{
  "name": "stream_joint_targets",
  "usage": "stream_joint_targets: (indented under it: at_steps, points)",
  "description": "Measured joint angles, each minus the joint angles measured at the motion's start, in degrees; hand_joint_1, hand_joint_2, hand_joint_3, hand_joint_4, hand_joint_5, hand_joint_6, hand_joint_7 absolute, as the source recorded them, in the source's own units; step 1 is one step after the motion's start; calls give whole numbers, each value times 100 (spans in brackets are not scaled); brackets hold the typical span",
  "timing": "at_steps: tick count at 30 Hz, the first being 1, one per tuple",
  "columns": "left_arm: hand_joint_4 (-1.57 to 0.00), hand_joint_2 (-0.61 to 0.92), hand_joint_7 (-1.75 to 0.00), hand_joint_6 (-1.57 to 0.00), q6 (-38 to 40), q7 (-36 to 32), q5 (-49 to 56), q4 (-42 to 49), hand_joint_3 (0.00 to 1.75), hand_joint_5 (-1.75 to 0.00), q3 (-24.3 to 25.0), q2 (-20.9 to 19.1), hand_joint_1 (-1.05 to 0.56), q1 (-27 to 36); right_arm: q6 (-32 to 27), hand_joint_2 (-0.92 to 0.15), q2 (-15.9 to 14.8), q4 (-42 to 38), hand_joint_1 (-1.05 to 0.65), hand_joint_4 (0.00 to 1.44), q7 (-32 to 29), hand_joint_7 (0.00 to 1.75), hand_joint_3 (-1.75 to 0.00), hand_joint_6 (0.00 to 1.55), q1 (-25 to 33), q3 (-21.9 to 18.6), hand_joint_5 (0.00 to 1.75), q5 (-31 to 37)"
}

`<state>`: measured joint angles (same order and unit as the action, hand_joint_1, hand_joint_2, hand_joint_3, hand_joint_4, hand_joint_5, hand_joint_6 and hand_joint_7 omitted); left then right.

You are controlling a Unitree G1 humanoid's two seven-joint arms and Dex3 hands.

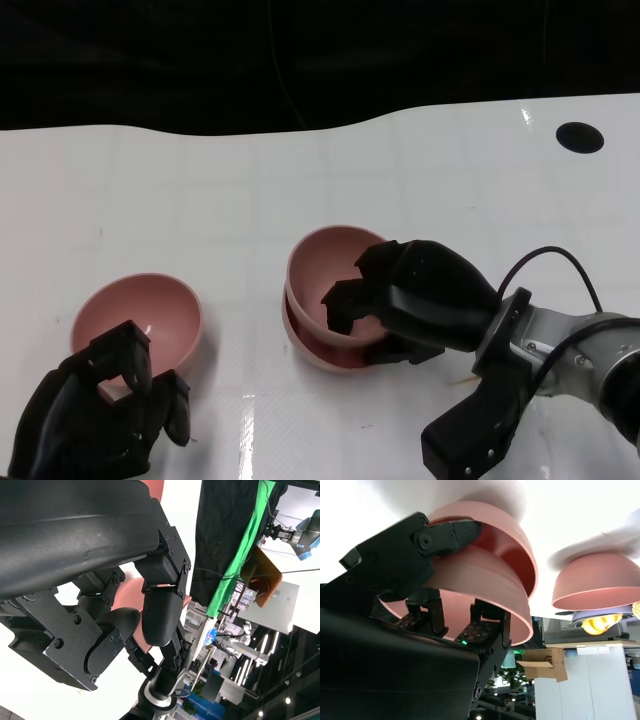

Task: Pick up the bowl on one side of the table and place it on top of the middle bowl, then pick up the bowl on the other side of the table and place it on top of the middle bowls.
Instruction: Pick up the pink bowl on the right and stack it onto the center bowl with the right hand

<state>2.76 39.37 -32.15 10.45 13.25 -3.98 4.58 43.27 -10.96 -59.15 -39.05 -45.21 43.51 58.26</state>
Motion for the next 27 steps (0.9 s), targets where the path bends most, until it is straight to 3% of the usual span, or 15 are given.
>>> stream_joint_targets:
  at_steps: [2,6,26,27]
  points:
    - [-92,36,-175,-83,0,0,5,0,147,-175,-8,-1,-2,0,-20,-92,-14,27,-48,88,0,15,-27,98,0,15,96,2]
    - [-92,35,-175,-83,3,0,0,0,148,-175,-8,-1,-3,-1,-76,-92,-29,70,-48,92,62,5,-28,97,2,72,71,7]
    - [-92,38,-175,-83,13,-4,3,7,146,-175,-15,-3,-4,-7,-235,-92,-91,196,-49,93,-88,4,-28,101,15,282,70,81]
    - [-91,38,-175,-82,12,-4,3,12,147,-175,-15,-3,-4,-10,-262,-92,-95,204,-55,91,-125,2,-33,98,19,296,54,102]
